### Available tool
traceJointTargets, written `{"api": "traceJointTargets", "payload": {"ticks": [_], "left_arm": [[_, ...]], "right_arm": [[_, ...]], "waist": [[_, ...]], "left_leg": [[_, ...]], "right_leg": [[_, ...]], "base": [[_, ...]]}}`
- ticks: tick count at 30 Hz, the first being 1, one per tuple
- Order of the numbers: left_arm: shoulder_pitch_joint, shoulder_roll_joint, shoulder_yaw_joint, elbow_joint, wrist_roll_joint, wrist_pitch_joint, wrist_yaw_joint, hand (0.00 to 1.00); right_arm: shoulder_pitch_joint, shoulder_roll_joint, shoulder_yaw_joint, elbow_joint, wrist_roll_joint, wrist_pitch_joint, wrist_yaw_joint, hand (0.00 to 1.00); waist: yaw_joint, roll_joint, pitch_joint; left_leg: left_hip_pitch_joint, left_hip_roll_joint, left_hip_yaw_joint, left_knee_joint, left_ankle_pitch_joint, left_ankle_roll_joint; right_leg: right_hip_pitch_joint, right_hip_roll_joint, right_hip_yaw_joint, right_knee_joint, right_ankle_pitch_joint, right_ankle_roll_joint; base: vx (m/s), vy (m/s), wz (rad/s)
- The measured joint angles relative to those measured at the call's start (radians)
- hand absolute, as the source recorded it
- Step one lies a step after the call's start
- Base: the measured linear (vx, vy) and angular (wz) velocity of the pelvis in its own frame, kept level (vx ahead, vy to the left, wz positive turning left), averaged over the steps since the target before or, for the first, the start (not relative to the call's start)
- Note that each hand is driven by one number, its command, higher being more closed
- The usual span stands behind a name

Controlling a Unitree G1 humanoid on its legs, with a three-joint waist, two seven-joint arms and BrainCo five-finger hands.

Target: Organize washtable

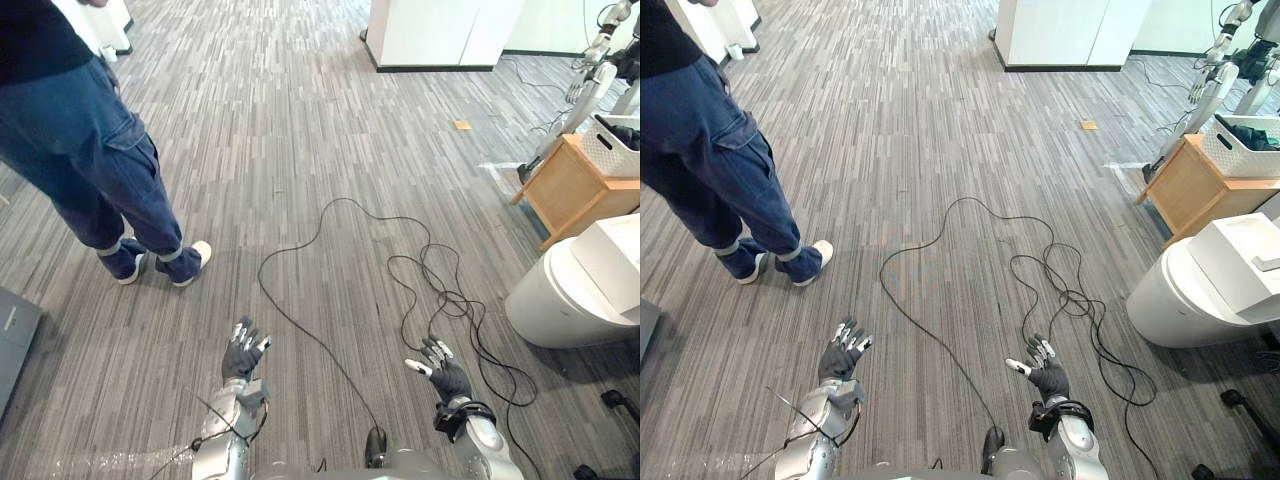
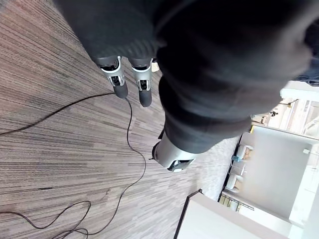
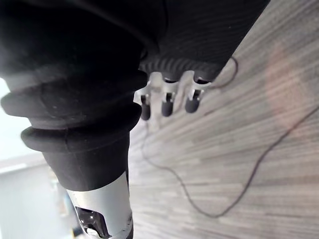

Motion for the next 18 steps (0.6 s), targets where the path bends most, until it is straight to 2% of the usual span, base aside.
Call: {"api": "traceJointTargets", "payload": {"ticks": [1,2,3,4,5,6,7,8,10,11,12,15,16,18], "left_arm": [[0.006,-0.003,-0.013,0.0,0.0,0.0,0.0,0.0],[0.014,-0.011,-0.031,0.006,0.0,0.0,0.0,0.0],[0.03,-0.001,-0.034,0.003,0.0,0.0,0.001,0.0],[0.03,0.001,-0.037,0.002,0.0,0.0,0.001,0.0],[0.03,0.002,-0.047,-0.015,0.0,0.0,0.001,0.0],[0.03,0.004,-0.054,-0.027,0.001,0.0,0.001,0.0],[0.03,0.006,-0.06,-0.049,0.001,-0.002,0.001,0.0],[0.03,0.012,-0.065,-0.061,0.002,-0.013,0.0,0.0],[0.03,0.024,-0.063,-0.06,0.002,-0.019,0.0,0.0],[0.03,0.039,-0.062,-0.058,0.002,-0.021,0.001,0.0],[0.029,0.04,-0.059,-0.055,0.002,-0.021,0.001,0.0],[0.029,0.037,-0.054,-0.042,0.002,-0.021,0.003,0.0],[0.016,0.036,-0.047,0.024,0.002,-0.021,0.004,0.0],[0.016,0.036,-0.047,0.024,0.002,-0.021,0.004,0.0]], "right_arm": [[-0.002,-0.003,0.008,0.0,0.017,-0.001,0.0,0.0],[-0.007,-0.009,0.014,0.025,0.025,-0.001,0.001,0.0],[0.008,0.009,0.031,0.027,0.025,0.008,0.002,0.0],[0.024,0.019,0.041,0.016,0.025,0.007,0.003,0.0],[0.025,0.031,0.052,0.015,0.026,0.007,0.002,0.0],[0.025,0.037,0.058,0.014,0.026,0.007,0.002,0.0],[0.032,0.051,0.065,0.014,0.027,0.007,0.002,0.0],[0.032,0.062,0.075,0.015,0.029,0.007,0.003,0.0],[0.032,0.065,0.091,0.017,0.032,0.007,0.01,0.0],[0.032,0.065,0.099,0.02,0.033,0.007,0.024,0.0],[0.031,0.065,0.1,0.022,0.033,0.007,0.024,0.0],[0.033,0.061,0.1,0.057,0.033,0.01,0.024,0.0],[0.034,0.026,0.136,0.116,0.034,0.014,0.03,0.0],[0.034,0.026,0.136,0.116,0.034,0.014,0.03,0.0]], "waist": [[-0.001,0.011,0.003],[0.005,0.004,0.014],[0.007,-0.011,0.011],[-0.003,-0.03,0.006],[0.002,-0.047,0.001],[0.002,-0.046,0.002],[0.0,-0.065,-0.01],[0.005,-0.061,-0.009],[0.005,-0.078,-0.02],[0.002,-0.066,-0.013],[0.0,-0.076,-0.02],[0.0,-0.065,-0.024],[-0.001,-0.06,-0.094],[-0.001,-0.062,-0.094]], "left_leg": [[-0.012,-0.012,-0.033,-0.122,0.031,-0.032],[0.013,-0.024,-0.019,-0.19,0.096,-0.025],[0.038,-0.059,-0.003,-0.226,0.107,-0.009],[0.048,-0.088,-0.005,-0.236,0.11,0.002],[0.047,-0.111,0.001,-0.237,0.109,0.01],[0.045,-0.122,0.0,-0.237,0.108,0.012],[0.042,-0.138,0.003,-0.242,0.106,0.014],[0.045,-0.149,0.012,-0.253,0.107,0.018],[0.055,-0.153,0.026,-0.269,0.11,0.024],[0.056,-0.152,0.028,-0.273,0.109,0.025],[0.057,-0.151,0.028,-0.274,0.109,0.025],[0.078,-0.141,0.037,-0.287,0.109,0.026],[0.144,-0.114,0.047,-0.439,0.191,0.011],[0.15,-0.115,0.048,-0.443,0.195,0.012]], "right_leg": [[0.002,-0.016,0.011,0.011,-0.004,0.03],[0.004,-0.029,0.041,0.04,-0.022,0.07],[0.01,-0.051,0.073,0.04,-0.024,0.079],[0.019,-0.076,0.08,0.034,-0.028,0.087],[0.018,-0.1,0.079,0.035,-0.027,0.088],[0.018,-0.108,0.08,0.032,-0.027,0.087],[0.018,-0.122,0.085,0.022,-0.025,0.086],[0.017,-0.129,0.097,0.011,-0.019,0.083],[0.02,-0.134,0.106,-0.005,-0.011,0.086],[0.021,-0.133,0.106,-0.018,-0.009,0.089],[0.021,-0.131,0.106,-0.02,-0.007,0.091],[0.035,-0.116,0.108,-0.037,0.001,0.099],[0.051,-0.089,0.103,-0.104,0.04,0.089],[0.053,-0.089,0.103,-0.105,0.04,0.089]], "base": [[0.03,0.325,-0.24],[0.07,0.359,-0.22],[0.1,0.256,0.0],[0.13,0.251,0.21],[0.09,0.204,0.25],[0.07,0.249,0.12],[0.05,0.184,0.03],[0.05,0.156,-0.03],[0.05,0.072,-0.17],[0.05,0.017,-0.15],[0.05,-0.014,-0.09],[0.03,-0.026,-0.09],[0.03,-0.028,-0.06],[0.0,0.0,0.0]]}}
